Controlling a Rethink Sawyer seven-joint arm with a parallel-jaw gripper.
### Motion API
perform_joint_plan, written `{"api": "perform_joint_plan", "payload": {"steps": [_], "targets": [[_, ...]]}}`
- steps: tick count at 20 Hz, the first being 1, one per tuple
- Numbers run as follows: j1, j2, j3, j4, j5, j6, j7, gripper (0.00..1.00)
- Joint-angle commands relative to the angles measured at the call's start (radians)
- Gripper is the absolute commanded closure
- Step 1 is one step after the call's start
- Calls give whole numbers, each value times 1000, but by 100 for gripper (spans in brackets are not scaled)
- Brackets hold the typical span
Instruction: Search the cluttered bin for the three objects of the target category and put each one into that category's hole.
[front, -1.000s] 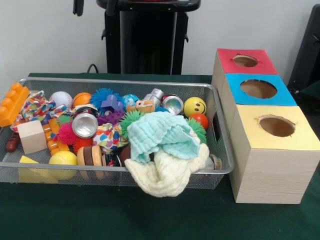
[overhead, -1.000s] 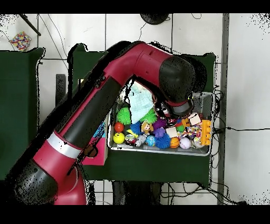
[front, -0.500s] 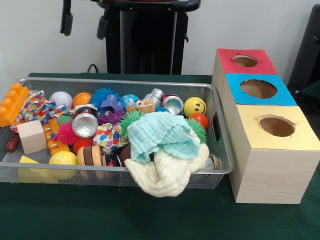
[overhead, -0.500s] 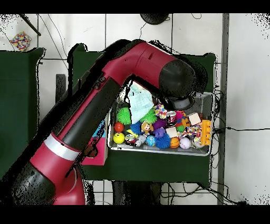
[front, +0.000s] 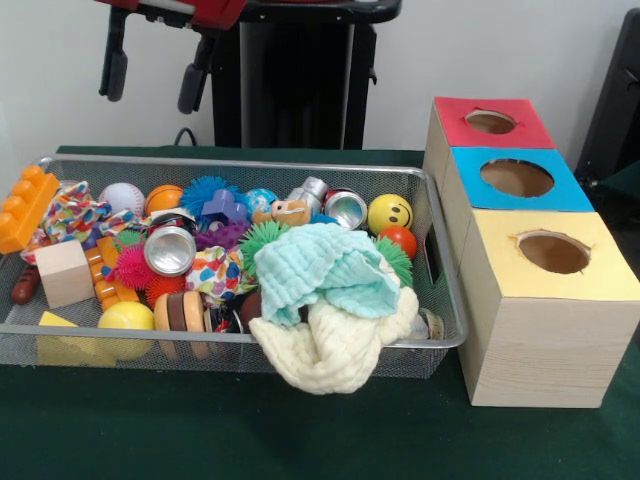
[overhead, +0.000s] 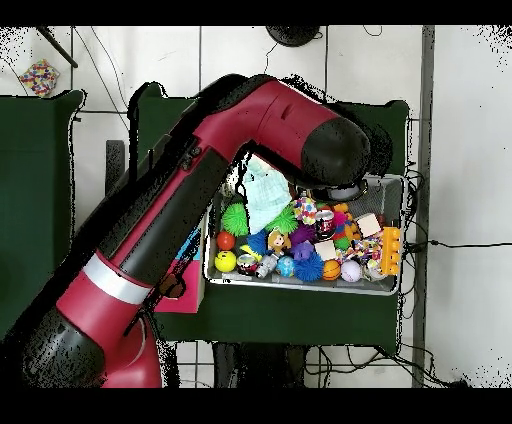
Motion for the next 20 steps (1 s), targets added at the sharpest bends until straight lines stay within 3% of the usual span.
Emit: {"api": "perform_joint_plan", "payload": {"steps": [1, 20], "targets": [[-20, 16, 82, -134, 93, 32, 303, 0], [-32, -1, 74, -148, 79, -2, 301, 0]]}}
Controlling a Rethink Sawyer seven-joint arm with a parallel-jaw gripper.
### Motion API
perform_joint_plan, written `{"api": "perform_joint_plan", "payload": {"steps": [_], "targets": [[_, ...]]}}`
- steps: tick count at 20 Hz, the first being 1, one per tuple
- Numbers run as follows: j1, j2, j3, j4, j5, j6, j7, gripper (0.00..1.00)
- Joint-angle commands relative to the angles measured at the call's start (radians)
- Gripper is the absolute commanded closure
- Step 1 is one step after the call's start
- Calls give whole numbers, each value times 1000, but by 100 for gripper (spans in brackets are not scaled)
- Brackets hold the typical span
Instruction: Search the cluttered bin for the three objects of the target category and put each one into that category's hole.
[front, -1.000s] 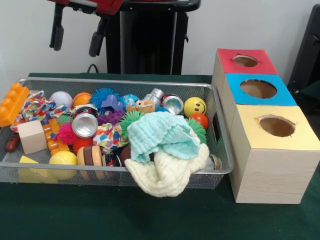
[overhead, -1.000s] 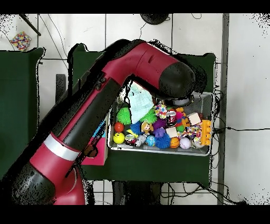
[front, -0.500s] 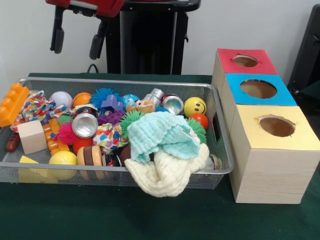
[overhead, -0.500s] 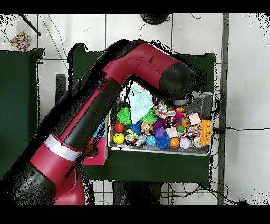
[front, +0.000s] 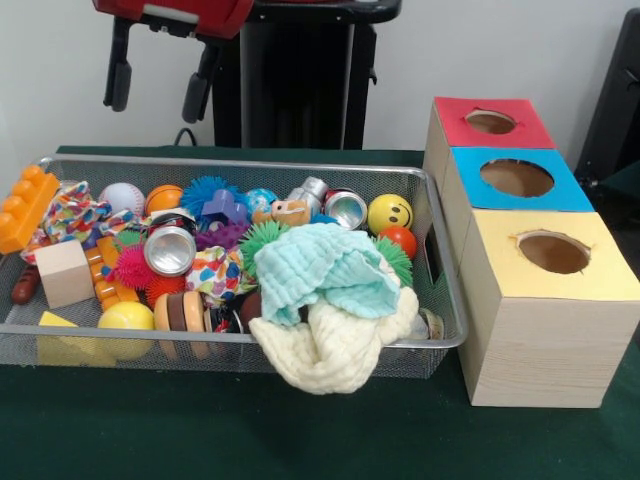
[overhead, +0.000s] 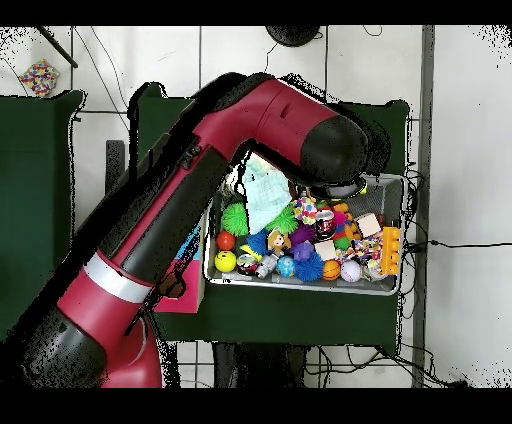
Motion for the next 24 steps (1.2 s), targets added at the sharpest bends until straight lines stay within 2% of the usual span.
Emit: {"api": "perform_joint_plan", "payload": {"steps": [1, 8, 10, 11, 24], "targets": [[-30, -1, 70, -135, 71, -4, 301, 0], [-30, -2, 69, -136, 72, -6, 306, 0], [9, -9, 85, -68, 72, -12, 272, 0], [14, -10, 88, -60, 72, -13, 267, 0], [14, -7, 103, -57, 68, 3, 254, 0]]}}
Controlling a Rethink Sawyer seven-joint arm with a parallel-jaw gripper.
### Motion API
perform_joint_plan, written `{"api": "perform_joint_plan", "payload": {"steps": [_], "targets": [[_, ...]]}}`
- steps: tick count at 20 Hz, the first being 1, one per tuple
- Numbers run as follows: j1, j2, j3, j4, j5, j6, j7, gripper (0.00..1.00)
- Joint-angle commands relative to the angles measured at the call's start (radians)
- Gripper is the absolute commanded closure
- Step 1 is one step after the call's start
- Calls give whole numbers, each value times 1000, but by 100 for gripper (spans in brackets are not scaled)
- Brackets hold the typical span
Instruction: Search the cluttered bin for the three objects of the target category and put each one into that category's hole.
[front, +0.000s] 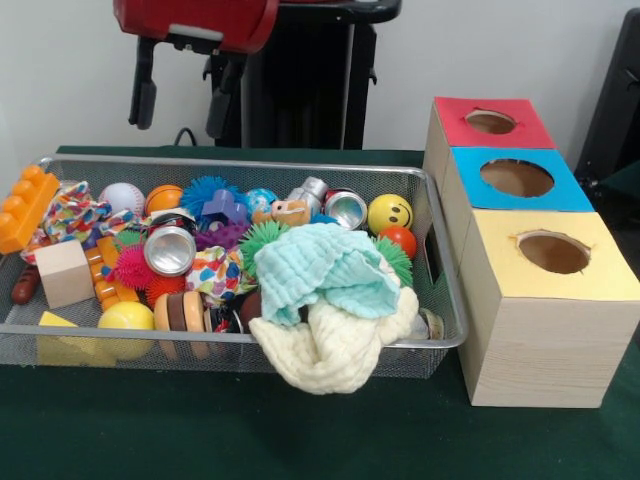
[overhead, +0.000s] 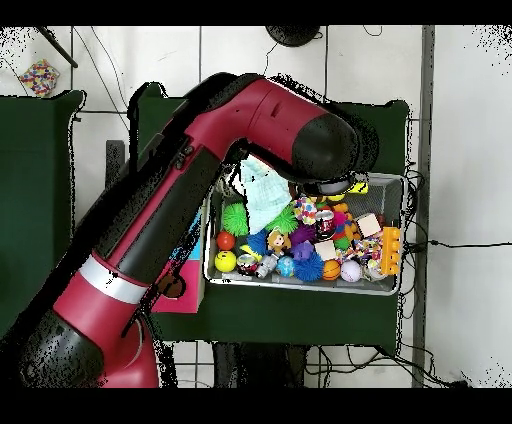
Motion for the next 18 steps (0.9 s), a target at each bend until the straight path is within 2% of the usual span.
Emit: {"api": "perform_joint_plan", "payload": {"steps": [1, 6, 13, 18], "targets": [[-1, -7, 86, -40, 66, 6, 246, 0], [-2, -5, 97, -28, 68, 19, 219, 0], [28, -52, 180, 86, 69, 28, 13, 0], [31, -53, 186, 80, 50, 49, 23, 0]]}}
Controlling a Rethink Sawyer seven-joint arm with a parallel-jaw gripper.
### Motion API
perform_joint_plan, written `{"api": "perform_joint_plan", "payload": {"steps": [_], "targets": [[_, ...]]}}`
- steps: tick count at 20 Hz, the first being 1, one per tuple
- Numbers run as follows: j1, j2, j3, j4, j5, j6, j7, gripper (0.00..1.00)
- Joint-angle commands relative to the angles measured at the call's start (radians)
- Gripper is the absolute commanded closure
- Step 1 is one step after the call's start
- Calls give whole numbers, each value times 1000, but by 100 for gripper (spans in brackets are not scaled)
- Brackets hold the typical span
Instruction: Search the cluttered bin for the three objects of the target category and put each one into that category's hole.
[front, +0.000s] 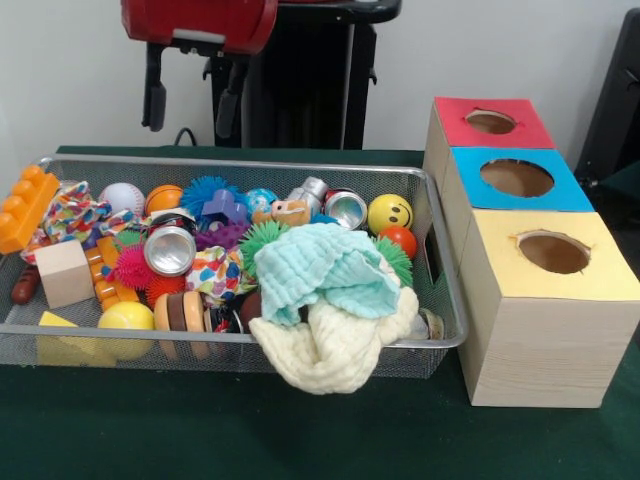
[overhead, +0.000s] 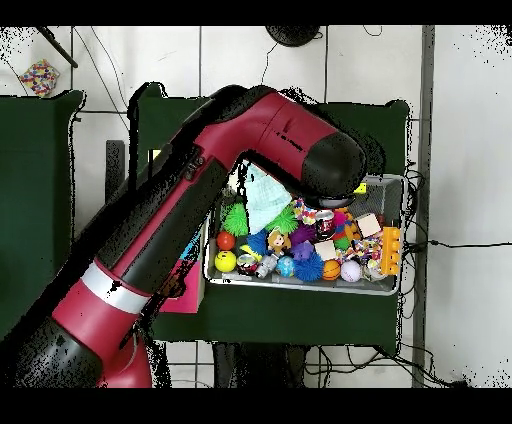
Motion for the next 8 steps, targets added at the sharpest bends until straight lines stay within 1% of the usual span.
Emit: {"api": "perform_joint_plan", "payload": {"steps": [1, 8], "targets": [[7, -29, 109, 21, 45, 50, 25, 0], [10, -28, 111, 18, 25, 37, 40, 0]]}}
